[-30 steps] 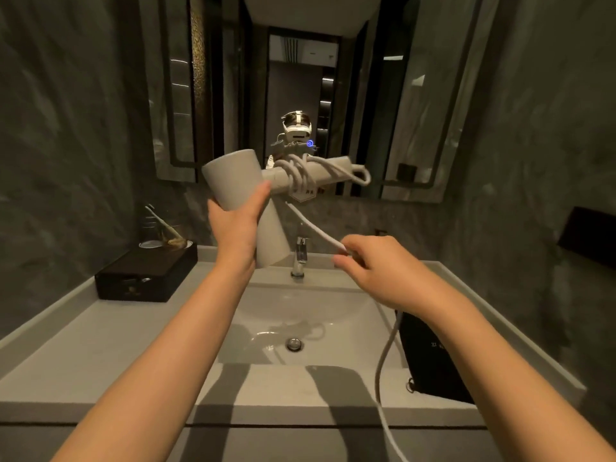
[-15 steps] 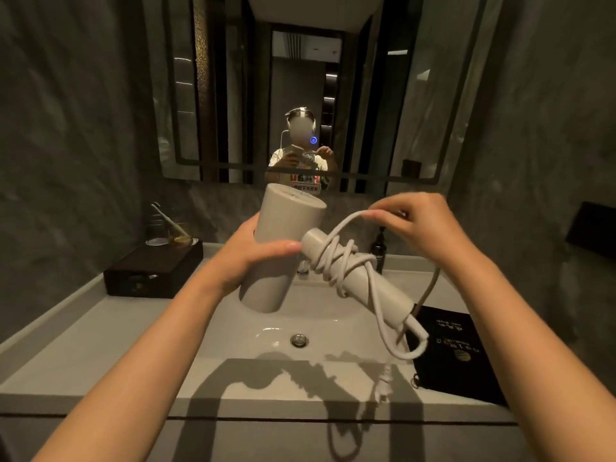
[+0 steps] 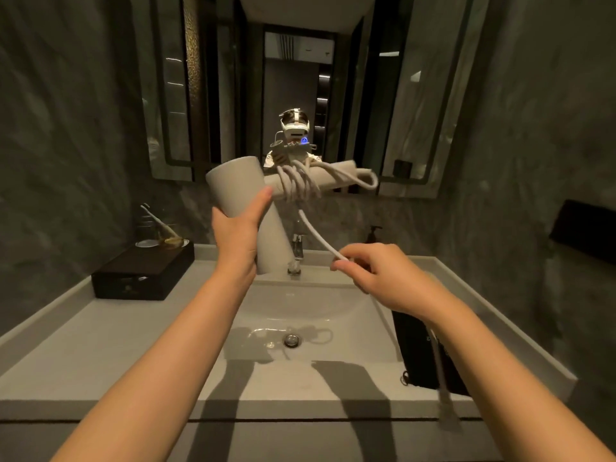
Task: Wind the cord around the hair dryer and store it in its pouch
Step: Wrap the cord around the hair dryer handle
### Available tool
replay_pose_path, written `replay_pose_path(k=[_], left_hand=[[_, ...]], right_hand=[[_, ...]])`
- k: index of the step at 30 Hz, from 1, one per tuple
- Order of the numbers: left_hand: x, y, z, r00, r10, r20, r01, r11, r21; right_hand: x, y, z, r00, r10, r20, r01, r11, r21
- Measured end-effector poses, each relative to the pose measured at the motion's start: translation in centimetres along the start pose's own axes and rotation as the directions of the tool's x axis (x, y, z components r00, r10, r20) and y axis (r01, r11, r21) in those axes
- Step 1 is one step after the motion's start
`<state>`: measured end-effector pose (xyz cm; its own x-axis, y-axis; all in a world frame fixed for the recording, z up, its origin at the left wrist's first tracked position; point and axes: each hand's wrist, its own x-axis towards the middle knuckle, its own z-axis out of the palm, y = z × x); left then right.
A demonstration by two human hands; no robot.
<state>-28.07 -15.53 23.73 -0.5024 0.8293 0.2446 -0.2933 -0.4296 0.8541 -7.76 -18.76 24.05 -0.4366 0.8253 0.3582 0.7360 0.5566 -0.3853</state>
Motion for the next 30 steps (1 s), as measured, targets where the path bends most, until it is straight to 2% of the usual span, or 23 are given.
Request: replay_pose_path(k=[2, 4, 6, 8, 11, 15, 18, 20, 22, 23, 26, 28, 30], left_hand=[[0.8, -0.1, -0.6, 0.991, 0.134, -0.007, -0.13, 0.972, 0.196], [1.3, -0.3, -1.3, 0.959, 0.261, 0.107, -0.282, 0.876, 0.391], [1.6, -0.8, -1.9, 0.928, 0.279, 0.247, -0.369, 0.777, 0.509], [1.5, -0.8, -2.3, 0.897, 0.229, 0.378, -0.418, 0.716, 0.558], [0.8, -0.4, -2.4, 0.841, 0.119, 0.528, -0.417, 0.765, 0.491], [-0.3, 0.1, -2.0, 0.795, 0.031, 0.606, -0.283, 0.902, 0.325], [-0.4, 0.0, -1.6, 0.809, 0.018, 0.587, -0.182, 0.958, 0.221], [-0.6, -0.3, -1.3, 0.829, 0.002, 0.56, -0.123, 0.976, 0.178], [-0.9, -0.6, -1.0, 0.86, 0.005, 0.51, -0.077, 0.99, 0.119], [-1.2, -0.7, -0.8, 0.88, 0.004, 0.476, -0.052, 0.995, 0.089], [-1.5, -1.1, 0.0, 0.947, -0.047, 0.317, 0.053, 0.999, -0.009], [-1.4, -1.2, 0.4, 0.979, -0.08, 0.185, 0.093, 0.994, -0.063], [-1.1, -1.5, 0.7, 0.996, -0.03, 0.09, 0.031, 0.999, -0.008]], right_hand=[[-0.6, -0.1, -0.8, 0.998, -0.038, -0.058, 0.035, 0.998, -0.058], [-0.8, -0.3, -2.2, 0.986, -0.092, -0.142, 0.077, 0.991, -0.106], [-0.5, -0.4, -3.4, 0.963, -0.133, -0.234, 0.102, 0.985, -0.141], [0.3, -0.3, -4.4, 0.933, -0.151, -0.327, 0.108, 0.983, -0.147], [1.7, 0.7, -5.1, 0.895, -0.109, -0.432, 0.103, 0.994, -0.038], [2.6, 1.8, -3.7, 0.909, -0.016, -0.417, 0.098, 0.979, 0.177], [2.5, 2.3, -2.5, 0.941, 0.043, -0.335, 0.079, 0.936, 0.343], [2.5, 2.7, -2.0, 0.961, 0.09, -0.26, 0.051, 0.87, 0.491], [2.3, 2.6, -1.5, 0.96, 0.225, -0.168, -0.029, 0.675, 0.737], [2.1, 2.5, -1.2, 0.956, 0.259, -0.139, -0.056, 0.626, 0.778], [1.7, 2.8, -0.2, 0.978, 0.145, -0.148, -0.051, 0.861, 0.506], [1.4, 2.6, 0.3, 0.991, 0.104, -0.09, -0.061, 0.92, 0.386], [1.1, 2.6, 1.0, 0.996, 0.068, -0.049, -0.055, 0.971, 0.231]])
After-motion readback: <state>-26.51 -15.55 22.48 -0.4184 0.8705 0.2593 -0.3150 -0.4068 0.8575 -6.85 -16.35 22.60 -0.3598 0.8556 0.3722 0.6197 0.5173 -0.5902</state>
